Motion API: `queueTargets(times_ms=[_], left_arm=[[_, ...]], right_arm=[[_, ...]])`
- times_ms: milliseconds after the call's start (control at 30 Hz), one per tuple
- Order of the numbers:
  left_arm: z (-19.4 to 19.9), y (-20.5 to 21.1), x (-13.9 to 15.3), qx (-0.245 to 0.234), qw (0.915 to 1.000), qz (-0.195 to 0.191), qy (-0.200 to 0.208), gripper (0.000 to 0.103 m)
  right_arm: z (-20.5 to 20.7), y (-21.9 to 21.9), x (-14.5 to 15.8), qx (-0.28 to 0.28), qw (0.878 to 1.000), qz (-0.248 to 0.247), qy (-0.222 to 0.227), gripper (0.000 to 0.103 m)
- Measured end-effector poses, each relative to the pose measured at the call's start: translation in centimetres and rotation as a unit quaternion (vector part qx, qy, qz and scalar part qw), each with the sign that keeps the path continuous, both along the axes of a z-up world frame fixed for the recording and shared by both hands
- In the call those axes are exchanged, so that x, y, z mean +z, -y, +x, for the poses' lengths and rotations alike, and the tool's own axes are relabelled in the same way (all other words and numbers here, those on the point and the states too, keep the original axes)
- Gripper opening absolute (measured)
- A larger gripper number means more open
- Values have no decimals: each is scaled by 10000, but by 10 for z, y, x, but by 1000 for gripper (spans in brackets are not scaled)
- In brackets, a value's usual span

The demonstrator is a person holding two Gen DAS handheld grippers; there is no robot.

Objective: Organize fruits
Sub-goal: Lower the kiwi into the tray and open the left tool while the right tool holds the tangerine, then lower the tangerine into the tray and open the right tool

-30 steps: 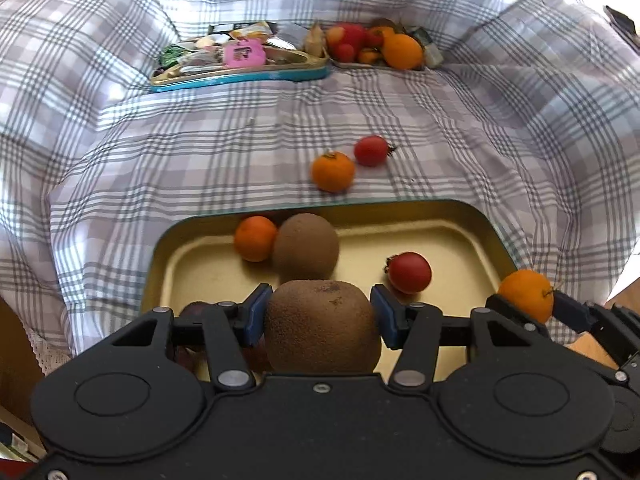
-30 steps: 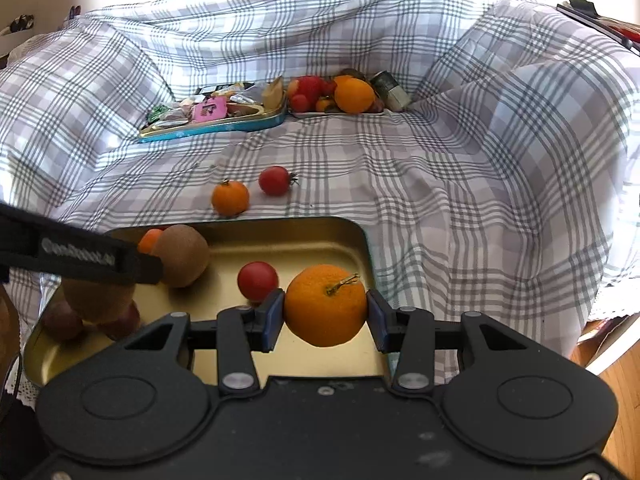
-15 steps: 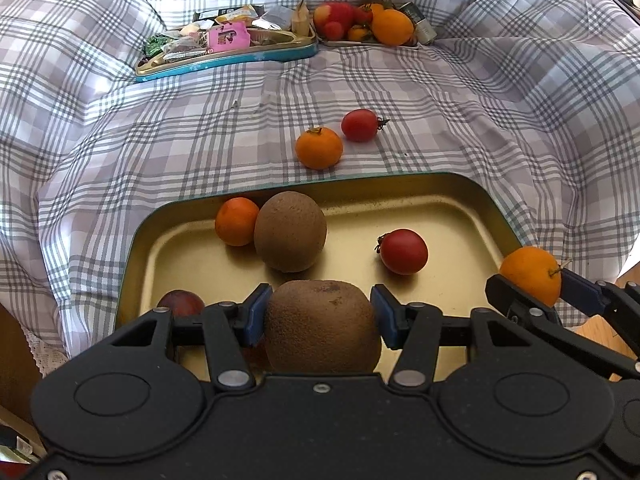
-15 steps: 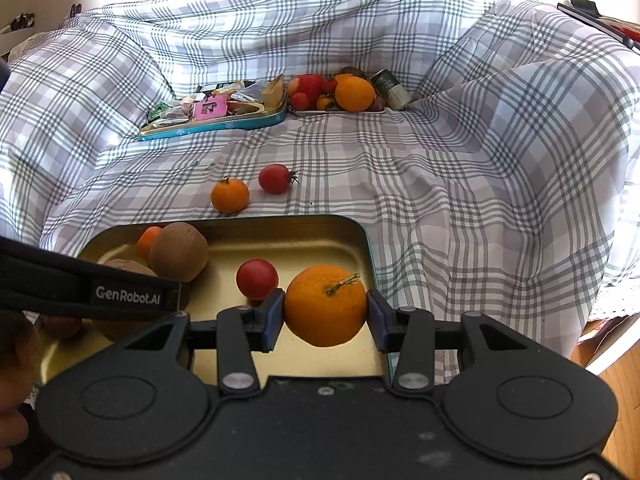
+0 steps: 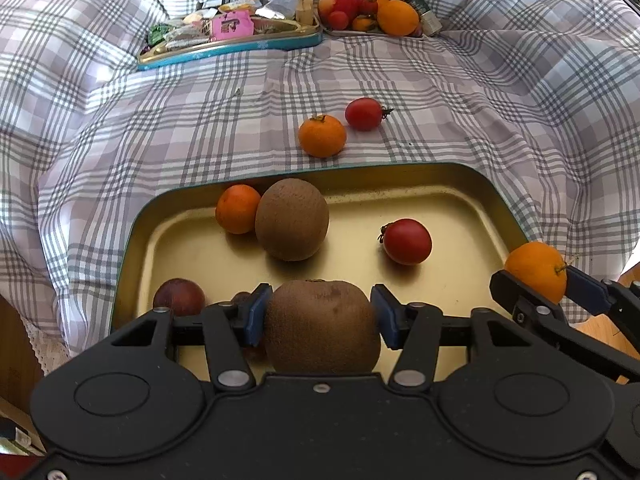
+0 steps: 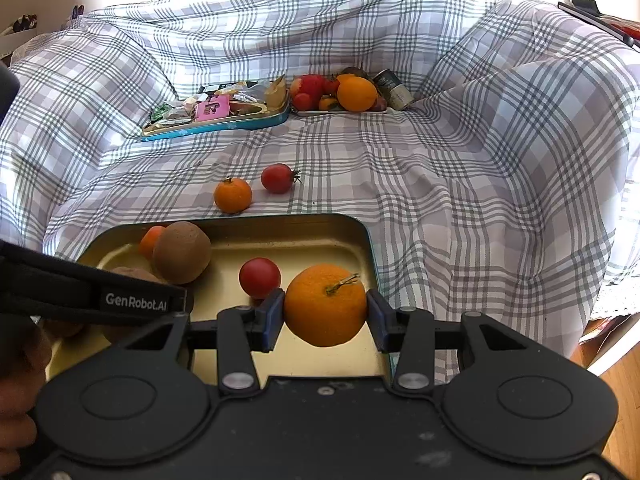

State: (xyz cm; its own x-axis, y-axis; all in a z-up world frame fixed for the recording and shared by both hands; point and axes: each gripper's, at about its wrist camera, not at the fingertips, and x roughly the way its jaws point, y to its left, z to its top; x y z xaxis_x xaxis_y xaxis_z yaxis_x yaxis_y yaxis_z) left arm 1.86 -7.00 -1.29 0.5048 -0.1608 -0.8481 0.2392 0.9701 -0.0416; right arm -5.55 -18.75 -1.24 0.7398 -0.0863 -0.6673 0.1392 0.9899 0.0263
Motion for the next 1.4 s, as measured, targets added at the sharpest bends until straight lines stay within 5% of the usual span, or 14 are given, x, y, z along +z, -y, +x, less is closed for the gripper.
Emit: queueTargets(times_ms=[700, 1400], left_arm=[[-9, -15, 15, 257, 9978, 372, 480, 57], [-11, -42, 10, 582, 9977, 269, 224, 57]], right_arm=[[-2, -5, 2, 192, 9998, 59, 38, 45], [5, -13, 2, 358, 9992, -121, -152, 45]])
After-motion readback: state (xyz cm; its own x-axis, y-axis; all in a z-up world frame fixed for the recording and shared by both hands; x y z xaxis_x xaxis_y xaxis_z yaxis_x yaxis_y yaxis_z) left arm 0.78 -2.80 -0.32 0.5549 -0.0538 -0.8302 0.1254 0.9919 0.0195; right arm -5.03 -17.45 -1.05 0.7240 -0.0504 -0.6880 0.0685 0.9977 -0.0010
